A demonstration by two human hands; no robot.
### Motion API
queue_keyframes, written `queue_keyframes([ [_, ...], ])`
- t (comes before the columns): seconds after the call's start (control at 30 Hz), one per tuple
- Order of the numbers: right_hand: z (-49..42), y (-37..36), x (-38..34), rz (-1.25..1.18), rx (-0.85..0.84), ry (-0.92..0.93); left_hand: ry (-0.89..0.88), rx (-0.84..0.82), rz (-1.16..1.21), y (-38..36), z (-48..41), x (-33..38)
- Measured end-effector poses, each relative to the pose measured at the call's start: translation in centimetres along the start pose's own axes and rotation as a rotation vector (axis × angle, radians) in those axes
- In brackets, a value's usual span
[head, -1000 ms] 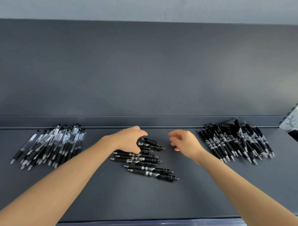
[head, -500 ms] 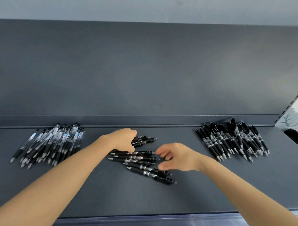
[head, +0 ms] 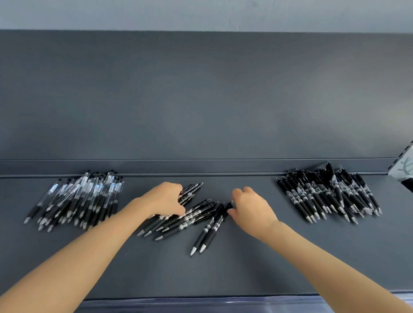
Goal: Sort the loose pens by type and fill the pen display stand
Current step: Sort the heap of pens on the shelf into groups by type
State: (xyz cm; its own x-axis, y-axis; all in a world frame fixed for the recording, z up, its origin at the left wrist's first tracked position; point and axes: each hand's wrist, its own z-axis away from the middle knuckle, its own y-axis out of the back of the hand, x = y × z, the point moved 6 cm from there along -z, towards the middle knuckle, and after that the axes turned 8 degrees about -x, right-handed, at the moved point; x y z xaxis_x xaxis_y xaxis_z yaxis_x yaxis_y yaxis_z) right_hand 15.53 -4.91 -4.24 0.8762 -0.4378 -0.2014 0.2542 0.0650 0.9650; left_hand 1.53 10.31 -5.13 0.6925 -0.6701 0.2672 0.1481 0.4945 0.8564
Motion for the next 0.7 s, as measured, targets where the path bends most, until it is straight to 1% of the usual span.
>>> queue_keyframes([
  [0.1, 0.1, -1.2, 0.1, -0.454, -0.149, -0.064, 0.032, 0.014, 0.109, -0.3, 0.3, -0.6],
  [0.13, 0.3, -1.5, -0.2, -0.570, -0.184, -0.081, 0.042, 0.018, 0.158, -0.4, 0.3, -0.8],
  [0.17, 0.3, -1.7, -0.6, -0.612, -0.195, -0.087, 0.046, 0.018, 0.211, -0.4, 0.4, -0.9],
  [0.3, -0.2, -1.9, -3.4, -0.464, -0.125, -0.007, 0.058, -0.041, 0.380, -0.5, 0.9, -1.4],
  [0.43, -0.5, -2.4, -6.5, -0.416, -0.114, 0.046, 0.060, -0.091, 0.515, -0.6, 1.7, -2.4],
  [0.5, -0.8, -2.6, -7.7, -0.366, -0.103, 0.034, 0.061, -0.063, 0.565, -0.6, 2.0, -3.2],
  [0.63, -1.5, -3.0, -9.9, -0.266, -0.090, -0.060, 0.092, 0.027, 0.669, -0.4, 2.5, -5.3],
  [0.7, -1.9, -3.2, -11.0, -0.172, -0.080, -0.078, 0.096, 0.050, 0.710, -0.5, 2.7, -6.2],
])
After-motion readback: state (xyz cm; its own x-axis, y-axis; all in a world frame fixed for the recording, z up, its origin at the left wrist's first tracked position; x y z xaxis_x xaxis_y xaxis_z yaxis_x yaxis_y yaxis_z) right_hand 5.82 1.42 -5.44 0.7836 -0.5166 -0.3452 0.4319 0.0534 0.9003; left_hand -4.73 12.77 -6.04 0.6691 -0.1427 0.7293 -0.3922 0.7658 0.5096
